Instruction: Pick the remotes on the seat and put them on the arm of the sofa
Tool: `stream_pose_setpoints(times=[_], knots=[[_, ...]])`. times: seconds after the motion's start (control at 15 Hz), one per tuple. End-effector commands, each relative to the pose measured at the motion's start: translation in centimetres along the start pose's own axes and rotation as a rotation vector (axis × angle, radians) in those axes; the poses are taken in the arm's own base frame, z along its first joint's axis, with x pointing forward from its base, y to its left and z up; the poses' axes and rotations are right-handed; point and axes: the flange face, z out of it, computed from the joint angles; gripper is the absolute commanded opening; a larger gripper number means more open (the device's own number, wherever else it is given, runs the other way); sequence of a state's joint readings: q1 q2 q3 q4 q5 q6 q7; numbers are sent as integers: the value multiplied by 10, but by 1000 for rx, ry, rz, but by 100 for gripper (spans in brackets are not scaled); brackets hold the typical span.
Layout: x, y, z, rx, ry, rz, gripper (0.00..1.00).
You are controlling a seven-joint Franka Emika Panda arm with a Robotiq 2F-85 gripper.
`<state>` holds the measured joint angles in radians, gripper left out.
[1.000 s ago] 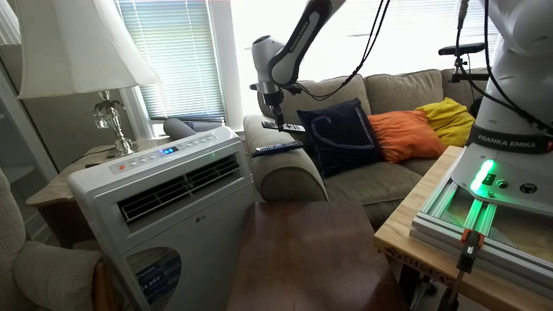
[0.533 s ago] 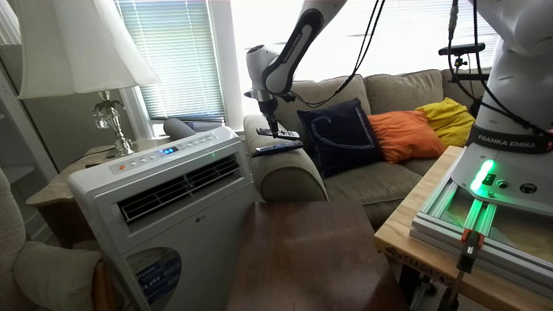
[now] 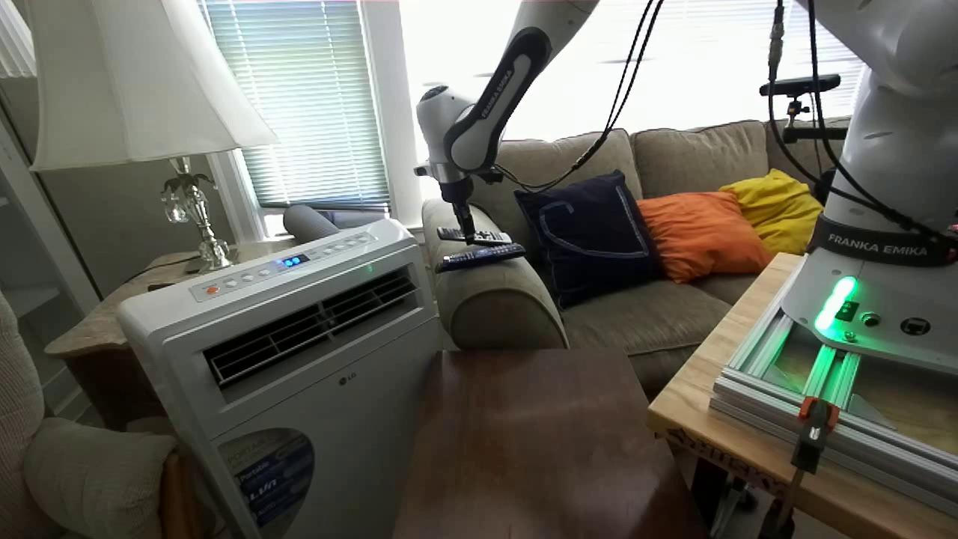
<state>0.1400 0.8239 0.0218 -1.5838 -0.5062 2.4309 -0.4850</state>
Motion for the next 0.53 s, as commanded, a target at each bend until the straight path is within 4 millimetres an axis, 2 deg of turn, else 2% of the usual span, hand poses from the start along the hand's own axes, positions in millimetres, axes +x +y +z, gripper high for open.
stream_pose_setpoints(times=[0.0, 0.47], knots=[[8, 8, 3, -9, -28, 5, 32], [12, 13, 11, -22, -59, 9, 32]])
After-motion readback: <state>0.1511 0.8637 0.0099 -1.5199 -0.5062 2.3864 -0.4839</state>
